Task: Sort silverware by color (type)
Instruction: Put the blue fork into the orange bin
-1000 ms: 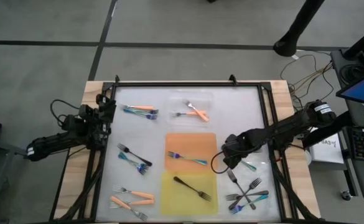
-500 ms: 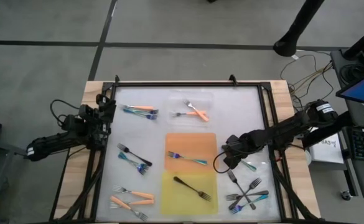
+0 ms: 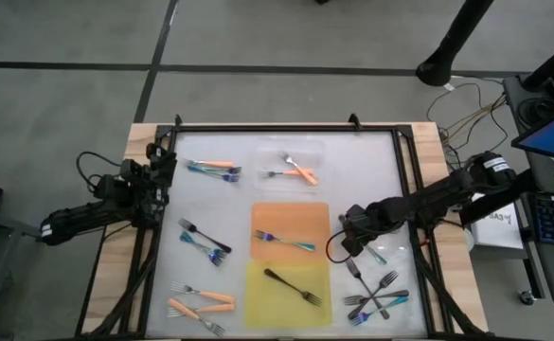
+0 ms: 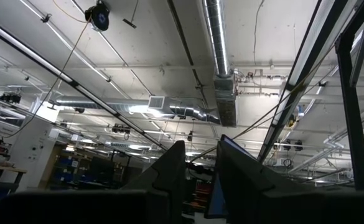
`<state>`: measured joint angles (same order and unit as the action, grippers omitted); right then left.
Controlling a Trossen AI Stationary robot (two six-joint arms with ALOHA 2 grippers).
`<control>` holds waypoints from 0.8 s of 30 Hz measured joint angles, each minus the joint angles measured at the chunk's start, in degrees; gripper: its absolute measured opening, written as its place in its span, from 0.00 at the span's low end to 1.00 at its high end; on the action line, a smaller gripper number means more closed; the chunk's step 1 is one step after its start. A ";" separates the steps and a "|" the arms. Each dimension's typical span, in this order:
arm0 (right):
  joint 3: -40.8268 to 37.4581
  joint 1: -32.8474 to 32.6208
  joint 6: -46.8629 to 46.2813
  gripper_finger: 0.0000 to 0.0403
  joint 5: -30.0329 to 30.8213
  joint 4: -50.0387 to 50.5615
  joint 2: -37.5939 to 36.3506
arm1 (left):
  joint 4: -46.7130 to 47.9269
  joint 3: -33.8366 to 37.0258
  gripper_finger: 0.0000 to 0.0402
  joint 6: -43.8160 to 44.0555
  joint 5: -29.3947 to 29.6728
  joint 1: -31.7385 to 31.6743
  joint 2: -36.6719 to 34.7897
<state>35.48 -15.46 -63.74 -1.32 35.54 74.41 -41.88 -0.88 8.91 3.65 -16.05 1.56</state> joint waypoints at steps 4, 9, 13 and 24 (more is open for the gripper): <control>2.17 0.02 -0.68 0.04 0.42 0.32 -3.73 | -0.01 0.02 0.19 0.00 0.02 -0.02 0.00; 8.22 -0.02 3.99 0.03 5.42 1.16 -7.79 | 0.02 0.00 0.19 0.00 0.00 0.00 0.02; 14.92 -0.02 12.06 0.03 13.47 0.86 -9.79 | 0.02 0.00 0.19 0.00 0.00 -0.01 0.01; 22.93 1.88 44.91 0.03 19.41 -15.44 -0.22 | 0.04 0.01 0.19 0.00 -0.01 0.00 0.00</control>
<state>58.41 -13.58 -18.83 18.09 20.10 74.19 -41.85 -0.86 8.91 3.64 -16.05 1.56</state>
